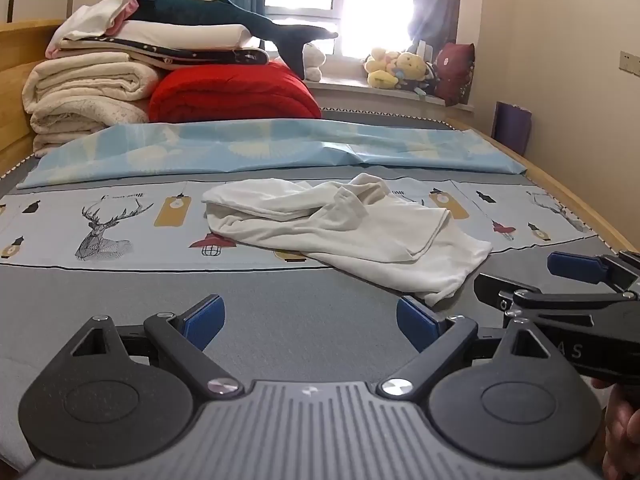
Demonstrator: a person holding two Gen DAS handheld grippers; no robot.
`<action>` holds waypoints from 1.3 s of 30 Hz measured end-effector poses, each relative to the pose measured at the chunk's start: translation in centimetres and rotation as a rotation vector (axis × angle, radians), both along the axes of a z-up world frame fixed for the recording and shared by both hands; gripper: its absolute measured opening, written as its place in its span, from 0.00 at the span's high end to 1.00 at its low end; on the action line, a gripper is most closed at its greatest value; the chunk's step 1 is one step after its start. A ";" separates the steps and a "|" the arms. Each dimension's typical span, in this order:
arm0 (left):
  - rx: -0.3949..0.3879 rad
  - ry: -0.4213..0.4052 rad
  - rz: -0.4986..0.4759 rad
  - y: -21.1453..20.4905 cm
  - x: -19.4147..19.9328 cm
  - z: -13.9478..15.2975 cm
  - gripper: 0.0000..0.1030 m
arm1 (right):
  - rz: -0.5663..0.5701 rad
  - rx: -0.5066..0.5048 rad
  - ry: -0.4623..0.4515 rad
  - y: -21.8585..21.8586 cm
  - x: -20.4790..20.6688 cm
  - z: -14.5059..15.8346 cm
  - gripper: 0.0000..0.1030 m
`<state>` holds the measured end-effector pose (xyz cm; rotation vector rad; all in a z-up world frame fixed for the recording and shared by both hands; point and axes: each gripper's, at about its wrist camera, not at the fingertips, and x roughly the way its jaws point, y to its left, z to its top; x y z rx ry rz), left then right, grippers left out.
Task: Fold small clothes
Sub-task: 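Move both grippers toward the crumpled white shirt on the bed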
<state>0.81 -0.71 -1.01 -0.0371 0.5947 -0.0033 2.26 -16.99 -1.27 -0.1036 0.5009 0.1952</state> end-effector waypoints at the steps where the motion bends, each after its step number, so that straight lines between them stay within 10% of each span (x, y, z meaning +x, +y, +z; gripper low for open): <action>1: 0.004 0.000 -0.002 -0.1 0.0 0.0 0.07 | -0.001 0.002 0.002 0.0 0.0 0.0 0.20; 39: 0.043 -0.020 0.013 0.3 -0.3 -0.3 0.13 | -0.018 -0.032 -0.004 0.4 0.5 -0.3 0.18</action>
